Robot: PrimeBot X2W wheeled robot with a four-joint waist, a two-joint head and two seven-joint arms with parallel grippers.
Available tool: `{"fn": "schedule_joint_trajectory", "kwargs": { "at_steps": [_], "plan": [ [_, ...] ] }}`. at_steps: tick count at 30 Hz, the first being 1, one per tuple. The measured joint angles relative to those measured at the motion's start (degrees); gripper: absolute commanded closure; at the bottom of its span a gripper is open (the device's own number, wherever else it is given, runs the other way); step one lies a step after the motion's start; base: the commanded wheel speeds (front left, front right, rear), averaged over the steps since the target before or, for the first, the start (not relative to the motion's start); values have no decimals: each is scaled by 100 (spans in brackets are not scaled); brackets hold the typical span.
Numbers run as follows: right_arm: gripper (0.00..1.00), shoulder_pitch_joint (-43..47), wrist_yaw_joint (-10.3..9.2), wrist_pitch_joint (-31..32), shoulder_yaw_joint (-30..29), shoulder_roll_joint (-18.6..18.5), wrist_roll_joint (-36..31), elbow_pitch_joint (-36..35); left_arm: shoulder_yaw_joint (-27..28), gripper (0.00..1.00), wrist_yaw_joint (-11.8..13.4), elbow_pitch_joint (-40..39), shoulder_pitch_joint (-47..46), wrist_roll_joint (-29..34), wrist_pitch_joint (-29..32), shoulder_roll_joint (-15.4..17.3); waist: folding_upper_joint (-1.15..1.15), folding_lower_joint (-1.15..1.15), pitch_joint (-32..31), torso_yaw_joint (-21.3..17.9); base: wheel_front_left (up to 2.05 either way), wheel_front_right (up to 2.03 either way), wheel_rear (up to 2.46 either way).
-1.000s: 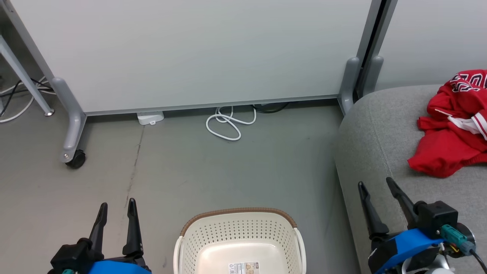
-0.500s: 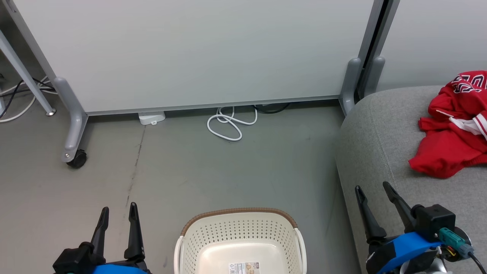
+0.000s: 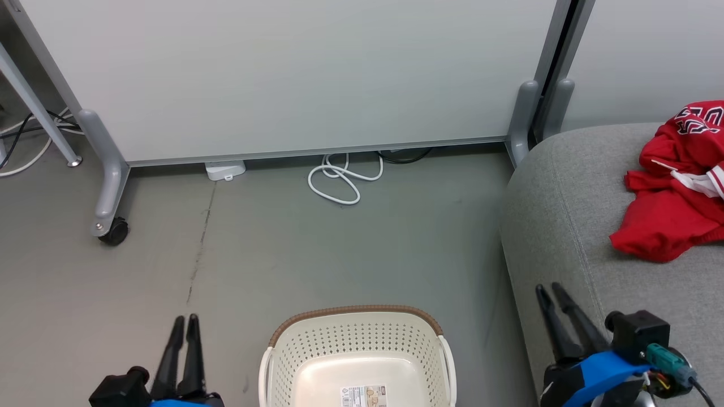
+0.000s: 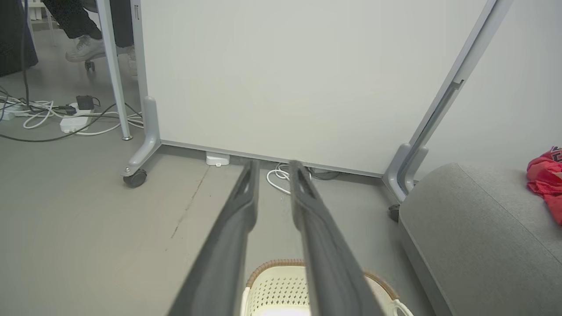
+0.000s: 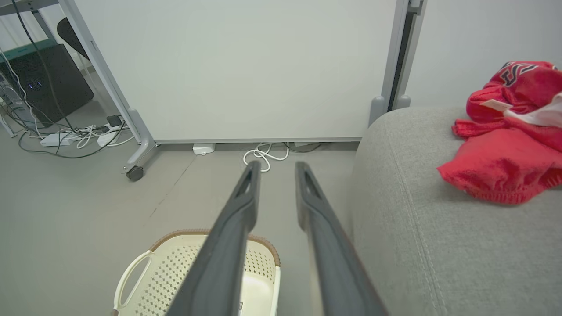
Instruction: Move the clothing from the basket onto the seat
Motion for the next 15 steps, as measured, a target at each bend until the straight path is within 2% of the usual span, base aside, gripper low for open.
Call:
{"fn": "schedule_joint_trajectory", "kwargs": {
  "at_steps": [5, 15],
  "plan": [
    [100, 81, 0, 27, 15, 10, 53, 267, 5, 100, 0, 236, 92, -45, 32, -63, 0, 1, 0, -4, 0, 0, 0],
    [100, 70, 0, 121, -81, 12, 1144, 321, 121, 100, -43, 232, 64, -988, 320, -115, 0, 1, -16, -41, 0, 0, 0]
  ]
}}
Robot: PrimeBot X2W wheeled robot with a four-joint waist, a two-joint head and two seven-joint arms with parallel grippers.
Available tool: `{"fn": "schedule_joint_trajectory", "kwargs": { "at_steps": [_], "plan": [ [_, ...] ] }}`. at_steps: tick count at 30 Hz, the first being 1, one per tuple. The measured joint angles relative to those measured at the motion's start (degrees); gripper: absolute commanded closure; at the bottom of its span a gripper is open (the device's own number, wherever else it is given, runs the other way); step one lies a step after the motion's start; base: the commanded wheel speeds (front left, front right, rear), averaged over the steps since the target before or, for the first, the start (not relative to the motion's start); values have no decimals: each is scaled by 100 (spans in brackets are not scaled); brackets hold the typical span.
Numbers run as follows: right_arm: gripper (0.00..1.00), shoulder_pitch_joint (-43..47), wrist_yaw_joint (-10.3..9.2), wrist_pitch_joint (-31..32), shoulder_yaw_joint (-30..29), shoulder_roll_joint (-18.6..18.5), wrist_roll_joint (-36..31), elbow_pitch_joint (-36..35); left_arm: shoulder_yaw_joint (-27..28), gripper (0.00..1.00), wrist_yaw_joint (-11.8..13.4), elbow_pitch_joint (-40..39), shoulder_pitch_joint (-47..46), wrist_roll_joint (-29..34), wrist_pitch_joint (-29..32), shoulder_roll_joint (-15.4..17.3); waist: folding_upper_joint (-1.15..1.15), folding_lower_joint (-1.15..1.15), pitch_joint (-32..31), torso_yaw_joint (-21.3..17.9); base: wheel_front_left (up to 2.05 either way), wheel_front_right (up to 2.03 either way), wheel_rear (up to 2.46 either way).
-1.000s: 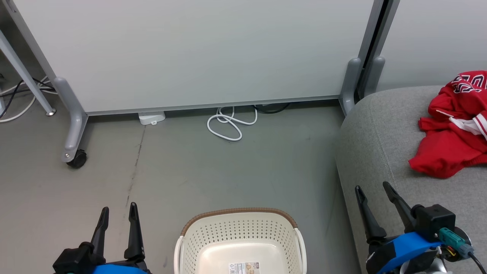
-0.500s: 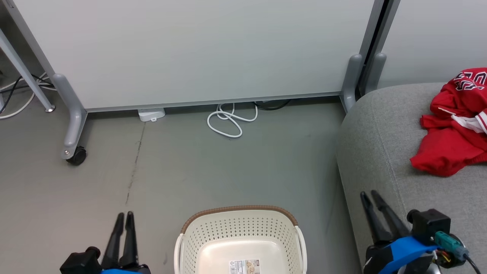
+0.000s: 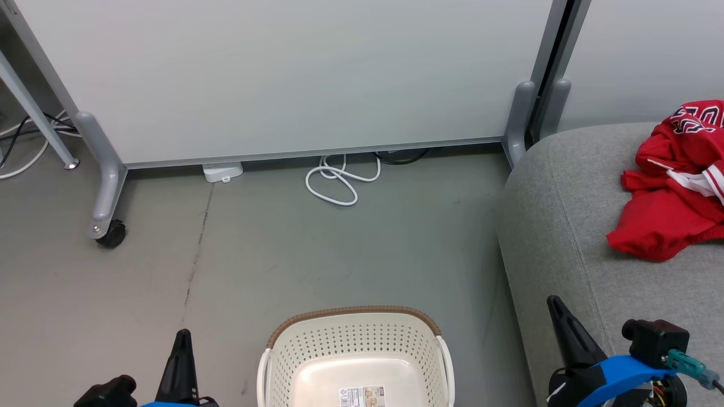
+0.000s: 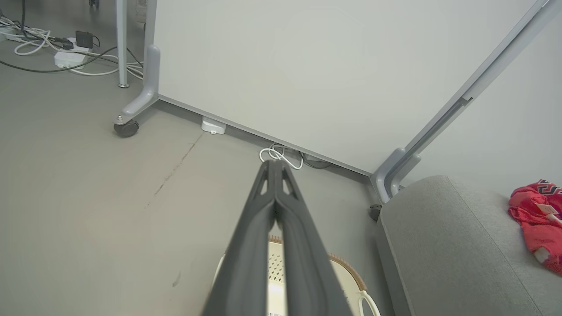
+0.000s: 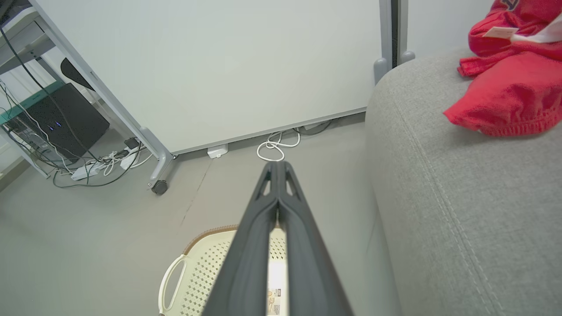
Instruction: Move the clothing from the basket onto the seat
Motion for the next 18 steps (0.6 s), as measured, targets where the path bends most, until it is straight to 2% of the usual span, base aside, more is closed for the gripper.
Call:
{"fn": "schedule_joint_trajectory", "kwargs": {
  "at_steps": [18],
  "plan": [
    [100, -114, -1, 157, -165, 1, 1714, 94, 256, 100, -71, -53, -226, -1484, 426, -52, 0, 0, -26, -66, 0, 0, 0]
  ]
}}
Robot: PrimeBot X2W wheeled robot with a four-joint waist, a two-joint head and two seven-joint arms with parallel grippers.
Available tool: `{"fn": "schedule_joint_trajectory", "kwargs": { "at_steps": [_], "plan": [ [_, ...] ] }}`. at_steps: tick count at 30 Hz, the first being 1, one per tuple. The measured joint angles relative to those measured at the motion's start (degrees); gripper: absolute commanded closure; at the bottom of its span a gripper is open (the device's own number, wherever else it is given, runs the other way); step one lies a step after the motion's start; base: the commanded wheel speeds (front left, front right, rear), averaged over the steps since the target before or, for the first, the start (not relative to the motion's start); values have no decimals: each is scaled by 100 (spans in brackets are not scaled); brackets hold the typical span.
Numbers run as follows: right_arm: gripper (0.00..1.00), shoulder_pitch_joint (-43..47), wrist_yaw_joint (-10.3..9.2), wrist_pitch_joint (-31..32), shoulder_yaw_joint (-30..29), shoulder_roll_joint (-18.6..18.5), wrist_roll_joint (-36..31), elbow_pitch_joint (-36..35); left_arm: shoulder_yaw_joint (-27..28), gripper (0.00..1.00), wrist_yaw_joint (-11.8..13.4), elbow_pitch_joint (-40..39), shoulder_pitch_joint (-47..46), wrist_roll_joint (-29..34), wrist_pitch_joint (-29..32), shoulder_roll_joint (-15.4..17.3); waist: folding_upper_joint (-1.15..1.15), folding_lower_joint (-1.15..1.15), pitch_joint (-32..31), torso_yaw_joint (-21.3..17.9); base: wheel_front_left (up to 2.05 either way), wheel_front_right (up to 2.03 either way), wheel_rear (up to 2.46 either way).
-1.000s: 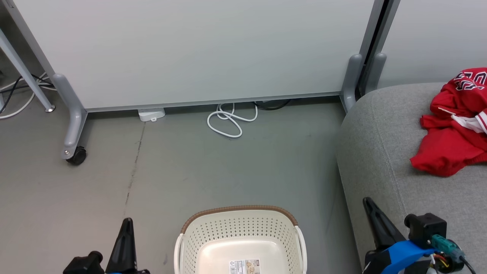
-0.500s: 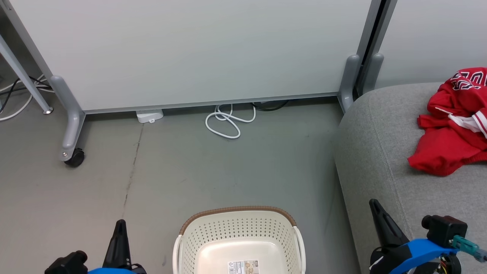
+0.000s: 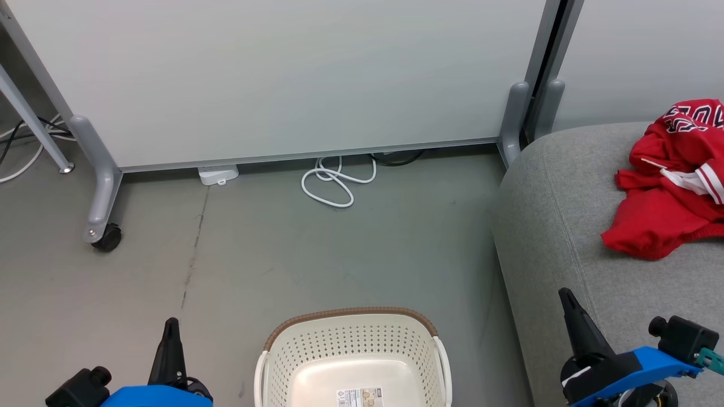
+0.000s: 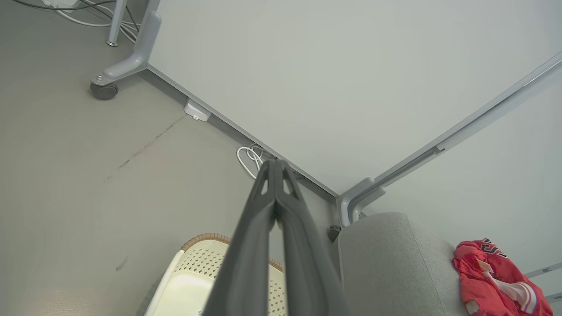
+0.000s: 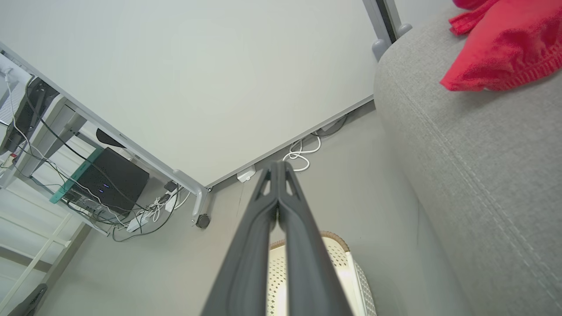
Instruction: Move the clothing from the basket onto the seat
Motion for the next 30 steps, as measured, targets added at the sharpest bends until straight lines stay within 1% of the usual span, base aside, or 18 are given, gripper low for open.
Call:
{"fn": "schedule_joint_trajectory", "kwargs": {
  "at_steps": [14, 30],
  "plan": [
    [100, -101, 0, 101, -98, 0, 1122, 45, 148, 100, -54, -37, -152, -966, 280, -41, 0, 0, -20, -50, 0, 0, 0],
    [100, -211, 0, 196, -210, 0, 2218, 94, 288, 100, -110, -90, -335, -1908, 557, -94, 0, 0, -44, -108, 0, 0, 0]
  ]
}}
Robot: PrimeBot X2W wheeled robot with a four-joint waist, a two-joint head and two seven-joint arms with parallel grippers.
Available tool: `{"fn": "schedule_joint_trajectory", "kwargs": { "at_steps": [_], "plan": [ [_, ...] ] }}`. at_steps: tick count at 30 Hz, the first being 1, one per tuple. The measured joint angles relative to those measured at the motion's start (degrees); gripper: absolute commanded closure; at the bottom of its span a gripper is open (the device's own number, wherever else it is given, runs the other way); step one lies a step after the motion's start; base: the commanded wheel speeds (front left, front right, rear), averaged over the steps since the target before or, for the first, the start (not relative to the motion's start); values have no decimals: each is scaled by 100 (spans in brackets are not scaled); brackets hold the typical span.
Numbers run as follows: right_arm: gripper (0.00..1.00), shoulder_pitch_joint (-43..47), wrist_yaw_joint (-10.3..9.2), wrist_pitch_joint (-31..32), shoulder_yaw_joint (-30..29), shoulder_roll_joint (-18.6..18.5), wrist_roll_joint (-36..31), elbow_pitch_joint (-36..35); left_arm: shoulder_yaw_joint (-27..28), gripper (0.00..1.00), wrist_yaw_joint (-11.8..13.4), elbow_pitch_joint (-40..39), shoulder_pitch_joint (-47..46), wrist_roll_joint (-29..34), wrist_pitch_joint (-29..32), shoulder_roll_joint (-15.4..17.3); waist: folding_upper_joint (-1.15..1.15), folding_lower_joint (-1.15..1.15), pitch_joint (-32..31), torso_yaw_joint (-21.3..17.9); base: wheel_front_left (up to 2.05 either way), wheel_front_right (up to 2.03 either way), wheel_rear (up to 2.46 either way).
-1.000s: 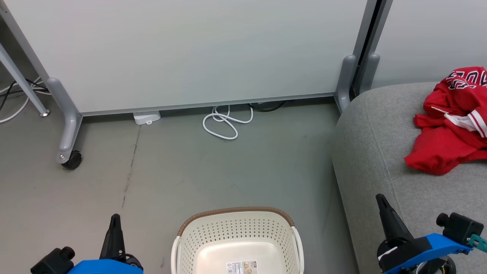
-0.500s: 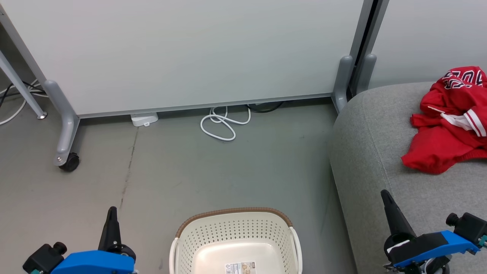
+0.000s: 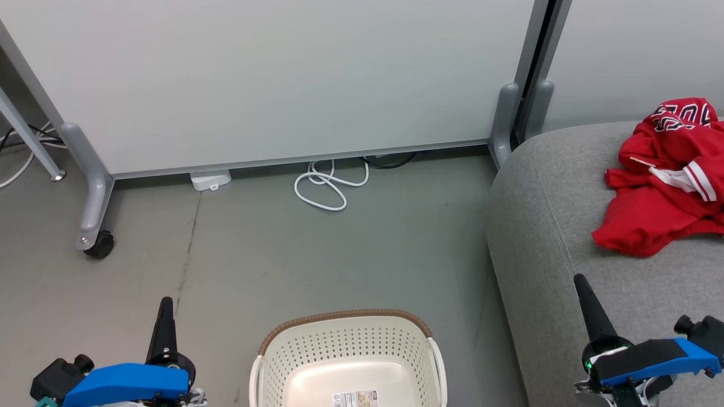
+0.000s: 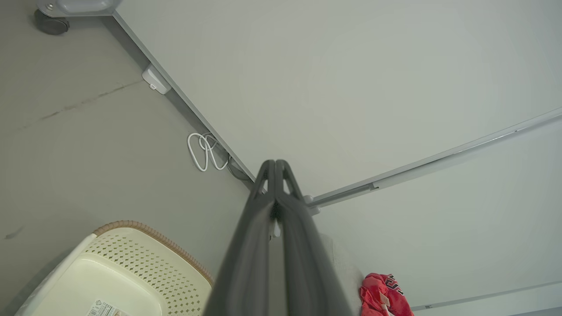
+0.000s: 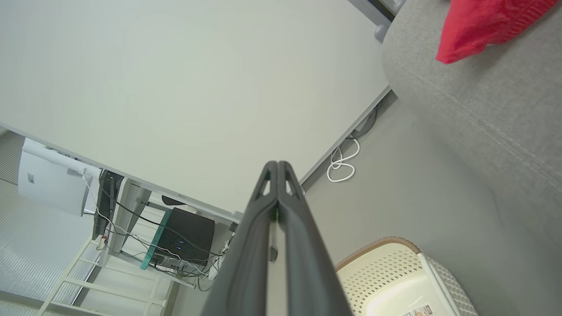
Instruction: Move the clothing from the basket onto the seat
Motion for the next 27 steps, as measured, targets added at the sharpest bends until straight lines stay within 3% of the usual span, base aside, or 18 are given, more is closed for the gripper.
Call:
{"fn": "schedule_joint_trajectory", "kwargs": {
  "at_steps": [27],
  "plan": [
    [100, -140, 0, 147, -140, -1, 1516, 83, 227, 100, -75, -56, -222, -1313, 396, -54, 0, 0, -39, -97, 0, 0, 0]
  ]
}}
